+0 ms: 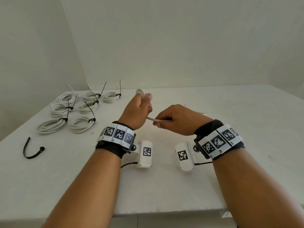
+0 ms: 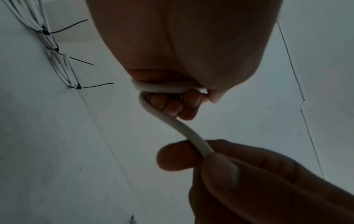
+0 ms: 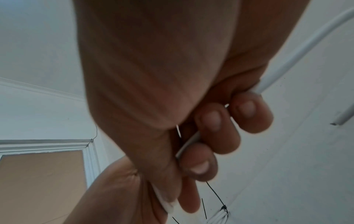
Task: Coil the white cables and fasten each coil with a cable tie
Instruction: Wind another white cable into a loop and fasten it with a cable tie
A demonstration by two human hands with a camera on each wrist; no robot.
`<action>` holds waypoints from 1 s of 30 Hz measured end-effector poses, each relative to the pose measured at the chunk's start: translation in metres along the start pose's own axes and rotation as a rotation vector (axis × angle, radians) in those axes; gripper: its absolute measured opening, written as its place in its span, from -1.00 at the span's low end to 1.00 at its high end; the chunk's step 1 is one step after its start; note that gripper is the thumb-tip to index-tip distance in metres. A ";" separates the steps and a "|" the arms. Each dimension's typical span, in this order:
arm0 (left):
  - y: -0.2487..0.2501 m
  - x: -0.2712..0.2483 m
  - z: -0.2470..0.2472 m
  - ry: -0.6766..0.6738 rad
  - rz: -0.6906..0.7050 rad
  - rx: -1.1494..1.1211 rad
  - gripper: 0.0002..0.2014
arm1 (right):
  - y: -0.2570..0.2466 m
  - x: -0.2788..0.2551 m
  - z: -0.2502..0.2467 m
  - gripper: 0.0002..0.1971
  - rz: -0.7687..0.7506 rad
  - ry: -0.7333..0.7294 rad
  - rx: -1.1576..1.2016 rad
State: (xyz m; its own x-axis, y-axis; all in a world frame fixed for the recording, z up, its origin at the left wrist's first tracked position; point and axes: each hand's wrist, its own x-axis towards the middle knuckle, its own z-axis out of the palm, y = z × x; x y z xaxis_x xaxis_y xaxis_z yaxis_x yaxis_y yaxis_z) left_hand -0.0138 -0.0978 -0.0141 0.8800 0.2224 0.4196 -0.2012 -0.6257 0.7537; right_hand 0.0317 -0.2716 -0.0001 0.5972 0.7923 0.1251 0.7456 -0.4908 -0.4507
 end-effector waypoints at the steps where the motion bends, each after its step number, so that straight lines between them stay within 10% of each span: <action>1: 0.000 0.001 0.001 -0.011 0.000 0.029 -0.60 | 0.001 0.000 -0.001 -0.77 -0.002 0.004 0.008; 9: 0.007 -0.006 0.007 -0.050 -0.055 -0.166 -0.63 | -0.005 -0.004 -0.001 -0.77 -0.054 -0.057 0.057; 16: 0.021 -0.004 0.006 -0.331 -0.130 0.085 -0.63 | 0.008 -0.004 -0.007 -0.94 -0.184 0.309 0.155; 30: 0.028 -0.013 -0.004 -0.509 -0.183 -0.595 -0.55 | 0.024 -0.006 -0.021 -0.92 -0.273 0.649 0.255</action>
State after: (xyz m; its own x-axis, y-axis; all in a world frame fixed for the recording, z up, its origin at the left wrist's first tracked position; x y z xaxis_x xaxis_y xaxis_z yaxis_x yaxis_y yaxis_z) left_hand -0.0326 -0.1150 0.0040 0.9804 -0.1755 0.0897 -0.1045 -0.0766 0.9916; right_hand 0.0516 -0.2957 0.0067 0.5144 0.4623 0.7223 0.8475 -0.1454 -0.5105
